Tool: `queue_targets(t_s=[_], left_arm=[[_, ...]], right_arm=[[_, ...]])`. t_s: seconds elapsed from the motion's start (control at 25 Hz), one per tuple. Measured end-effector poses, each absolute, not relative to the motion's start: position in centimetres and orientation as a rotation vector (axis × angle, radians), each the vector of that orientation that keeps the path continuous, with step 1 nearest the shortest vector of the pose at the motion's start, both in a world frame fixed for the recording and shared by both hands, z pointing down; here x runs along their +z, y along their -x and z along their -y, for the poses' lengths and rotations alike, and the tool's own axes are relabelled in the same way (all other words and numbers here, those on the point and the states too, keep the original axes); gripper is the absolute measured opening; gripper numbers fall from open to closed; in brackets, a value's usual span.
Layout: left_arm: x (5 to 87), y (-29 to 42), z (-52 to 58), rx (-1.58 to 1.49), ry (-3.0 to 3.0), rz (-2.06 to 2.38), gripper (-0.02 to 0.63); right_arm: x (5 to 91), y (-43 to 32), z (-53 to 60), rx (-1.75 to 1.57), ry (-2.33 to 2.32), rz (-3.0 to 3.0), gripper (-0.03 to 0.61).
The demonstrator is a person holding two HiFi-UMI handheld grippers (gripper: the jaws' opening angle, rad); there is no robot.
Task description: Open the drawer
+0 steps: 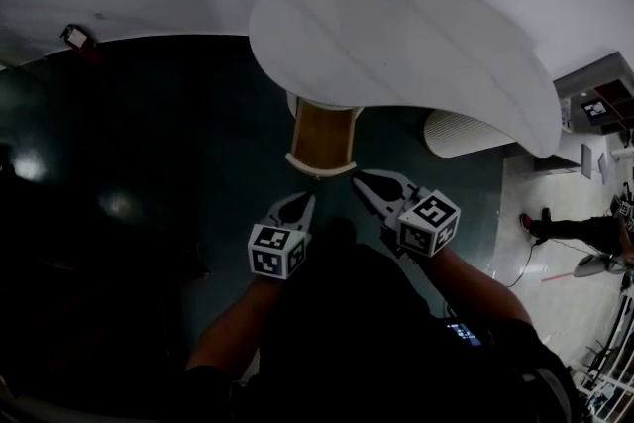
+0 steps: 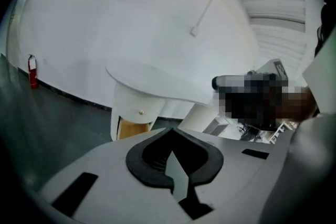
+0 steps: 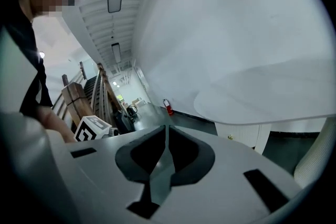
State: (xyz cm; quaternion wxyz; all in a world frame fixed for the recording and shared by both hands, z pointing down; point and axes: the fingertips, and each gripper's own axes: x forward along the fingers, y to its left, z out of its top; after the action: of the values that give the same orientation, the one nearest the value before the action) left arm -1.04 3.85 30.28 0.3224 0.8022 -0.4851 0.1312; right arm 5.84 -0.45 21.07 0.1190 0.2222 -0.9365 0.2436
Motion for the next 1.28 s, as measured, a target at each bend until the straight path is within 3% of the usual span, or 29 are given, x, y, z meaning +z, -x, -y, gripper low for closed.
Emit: queue_targets(t_s=[0.44, 0.8, 1.28], left_arm=[[16.4, 5.0, -4.2, 0.399, -2.333, 1.396, 0.014], [7.4, 6.6, -4.1, 0.374, -2.442, 1.559, 0.014], [-1.6, 4.7, -5.1, 0.123, -2.528, 1.666, 0.014]], right_arm=[[10.2, -3.1, -1.2, 0.672, -0.574, 2.939, 0.018], [3.2, -3.5, -1.8, 0.358, -0.502, 3.031, 0.018], [-3.6, -4.9, -2.7, 0.157, -0.51, 3.117, 0.017]])
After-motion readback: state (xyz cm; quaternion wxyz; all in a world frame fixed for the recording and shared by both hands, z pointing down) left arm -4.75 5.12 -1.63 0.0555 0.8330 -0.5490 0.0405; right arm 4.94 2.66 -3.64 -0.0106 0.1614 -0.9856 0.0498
